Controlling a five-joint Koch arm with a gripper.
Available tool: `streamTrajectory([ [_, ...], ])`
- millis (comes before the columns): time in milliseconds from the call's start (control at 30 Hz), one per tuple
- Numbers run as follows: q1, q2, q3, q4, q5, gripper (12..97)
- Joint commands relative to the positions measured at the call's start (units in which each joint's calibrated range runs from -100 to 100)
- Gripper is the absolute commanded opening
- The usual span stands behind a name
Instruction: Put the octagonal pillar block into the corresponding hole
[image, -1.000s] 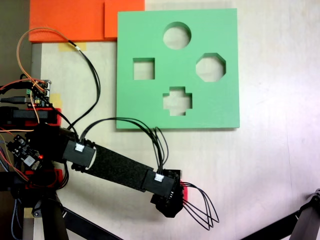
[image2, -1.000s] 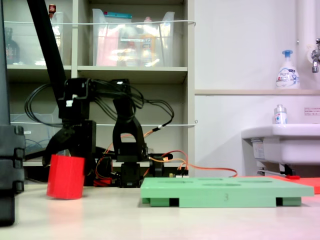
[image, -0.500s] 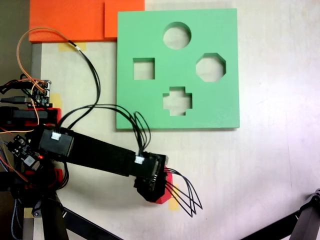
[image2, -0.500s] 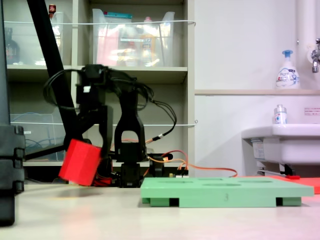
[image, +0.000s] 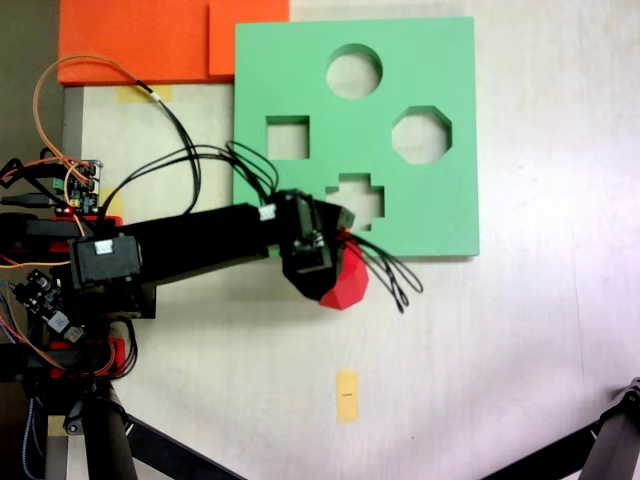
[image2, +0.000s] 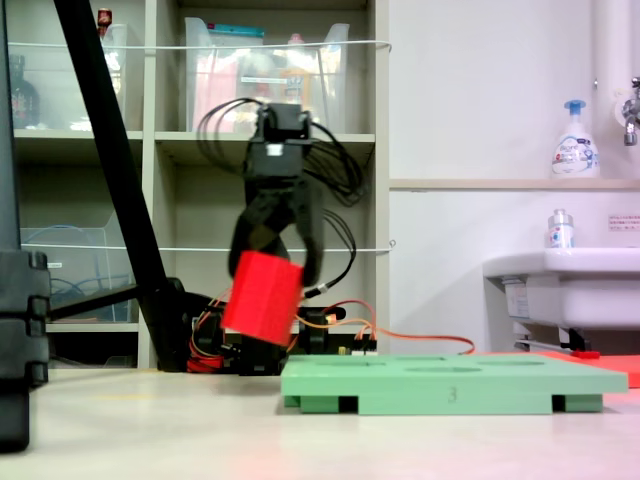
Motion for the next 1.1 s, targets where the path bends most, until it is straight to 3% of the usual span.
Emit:
streamTrajectory([
  [0, 2.1, 5.9, 9.4, -2.6, 2.9, 40.5],
  [100, 3.7, 13.2, 16.2, -2.6, 4.3, 35.9],
  [467, 7.9, 39.0, 40.5, -2.6, 7.7, 35.9],
  [1067, 11.4, 43.7, 42.5, 9.4, 11.2, 36.0],
])
